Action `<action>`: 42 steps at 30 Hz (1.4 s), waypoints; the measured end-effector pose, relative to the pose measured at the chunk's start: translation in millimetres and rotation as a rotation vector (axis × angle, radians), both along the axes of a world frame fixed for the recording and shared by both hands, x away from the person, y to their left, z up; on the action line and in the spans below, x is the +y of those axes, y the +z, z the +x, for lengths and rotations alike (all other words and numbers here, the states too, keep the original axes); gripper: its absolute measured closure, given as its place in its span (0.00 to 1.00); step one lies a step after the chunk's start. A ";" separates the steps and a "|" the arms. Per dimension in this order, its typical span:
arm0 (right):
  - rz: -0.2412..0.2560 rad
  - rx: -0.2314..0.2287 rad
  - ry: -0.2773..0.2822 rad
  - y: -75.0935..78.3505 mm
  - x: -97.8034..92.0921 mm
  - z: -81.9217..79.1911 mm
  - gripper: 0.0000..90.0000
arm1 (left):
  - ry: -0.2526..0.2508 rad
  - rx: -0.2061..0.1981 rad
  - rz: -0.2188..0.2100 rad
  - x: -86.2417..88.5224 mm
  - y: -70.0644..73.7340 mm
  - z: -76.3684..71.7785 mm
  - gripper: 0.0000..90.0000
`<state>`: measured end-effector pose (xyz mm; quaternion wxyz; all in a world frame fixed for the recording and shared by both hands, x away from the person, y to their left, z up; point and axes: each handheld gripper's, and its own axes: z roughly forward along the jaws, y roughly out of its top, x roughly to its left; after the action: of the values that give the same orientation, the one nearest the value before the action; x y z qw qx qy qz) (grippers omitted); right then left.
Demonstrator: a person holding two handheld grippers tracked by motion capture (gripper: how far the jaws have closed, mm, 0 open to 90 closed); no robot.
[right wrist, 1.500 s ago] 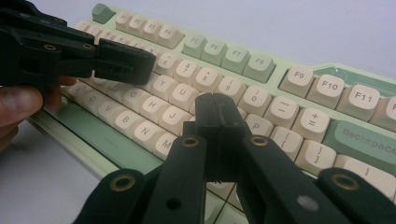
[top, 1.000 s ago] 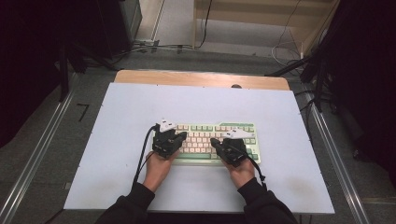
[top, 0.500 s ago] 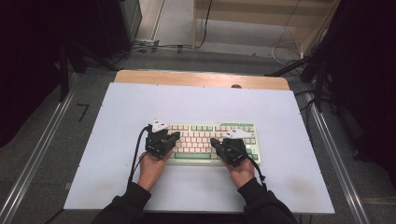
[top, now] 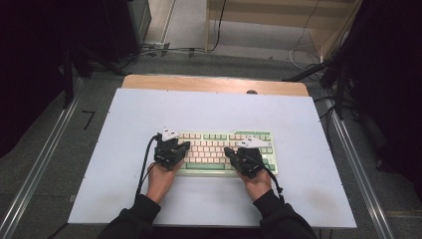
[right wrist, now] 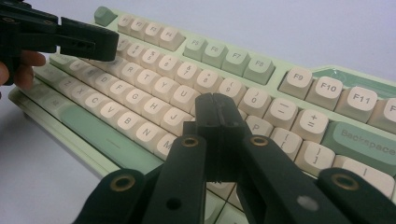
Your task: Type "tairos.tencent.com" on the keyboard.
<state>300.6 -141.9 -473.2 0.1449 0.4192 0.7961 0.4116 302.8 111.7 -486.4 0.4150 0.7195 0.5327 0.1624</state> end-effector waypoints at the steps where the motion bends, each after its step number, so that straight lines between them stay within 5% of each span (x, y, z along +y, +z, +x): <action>1: -0.001 0.000 0.000 0.0 0.0 0.0 0.98 | -0.002 0.002 0.001 -0.1 -0.3 0.1 1.00; 15: -0.003 0.002 0.004 -0.4 0.7 -0.3 0.98 | -0.007 0.028 0.008 -1.6 -4.0 1.9 1.00; 26: -0.004 0.002 0.008 -0.8 1.7 -0.6 0.98 | -0.004 -0.028 -0.020 0.2 6.3 -6.7 1.00; 42: -0.010 0.009 0.041 -3.8 11.0 -2.3 0.98 | 0.011 -0.029 -0.030 8.0 7.4 -10.1 1.00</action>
<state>298.2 -130.9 -477.0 0.1348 0.4040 0.8072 0.4086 292.7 119.7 -479.0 0.4326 0.7077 0.5331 0.1669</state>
